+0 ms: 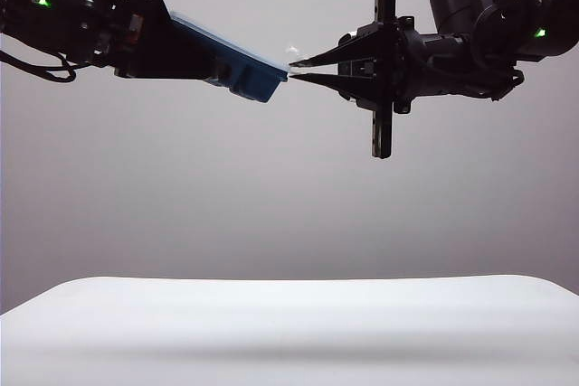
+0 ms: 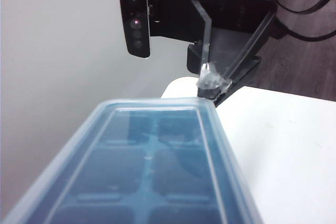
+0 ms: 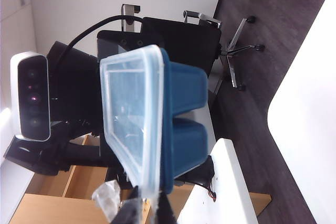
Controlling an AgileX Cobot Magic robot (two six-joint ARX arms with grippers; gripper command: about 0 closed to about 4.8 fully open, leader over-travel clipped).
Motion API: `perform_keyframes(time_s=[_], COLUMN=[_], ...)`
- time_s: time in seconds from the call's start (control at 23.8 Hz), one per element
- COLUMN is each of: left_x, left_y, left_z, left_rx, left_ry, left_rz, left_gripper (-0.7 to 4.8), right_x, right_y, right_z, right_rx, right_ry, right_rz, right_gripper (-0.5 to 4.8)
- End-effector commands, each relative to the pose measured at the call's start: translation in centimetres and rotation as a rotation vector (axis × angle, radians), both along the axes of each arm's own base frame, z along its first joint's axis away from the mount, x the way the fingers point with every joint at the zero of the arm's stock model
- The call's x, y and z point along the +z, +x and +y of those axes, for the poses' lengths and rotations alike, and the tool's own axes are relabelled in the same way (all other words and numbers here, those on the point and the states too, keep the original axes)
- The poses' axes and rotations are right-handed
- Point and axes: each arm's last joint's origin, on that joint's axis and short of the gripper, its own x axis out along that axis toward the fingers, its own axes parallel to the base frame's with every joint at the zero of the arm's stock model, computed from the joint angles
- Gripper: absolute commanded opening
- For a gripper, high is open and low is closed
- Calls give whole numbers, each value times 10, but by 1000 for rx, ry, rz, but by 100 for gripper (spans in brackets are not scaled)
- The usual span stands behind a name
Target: Pick up the ice cube tray, remove its lid, and then place both the tray and the lid back on the table.
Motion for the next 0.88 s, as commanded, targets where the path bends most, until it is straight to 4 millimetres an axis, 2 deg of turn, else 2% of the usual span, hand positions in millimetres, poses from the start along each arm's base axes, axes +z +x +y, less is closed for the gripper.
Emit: perform_keyframes(time_s=[0.04, 0.55, 0.88], left_x=[0, -7, -6], left_y=[-2, -4, -4], left_z=[-2, -2, -2], left_rx=[-40, -40, -40], left_ry=[-5, 22, 20], left_rz=[23, 85, 81], left_gripper=[204, 204, 204], right_x=[10, 31, 35], right_y=[2, 10, 14], right_z=[2, 4, -4], right_rx=[-5, -7, 0], right_ry=[19, 38, 48], right_rz=[-67, -118, -141], right_gripper=[-6, -6, -6])
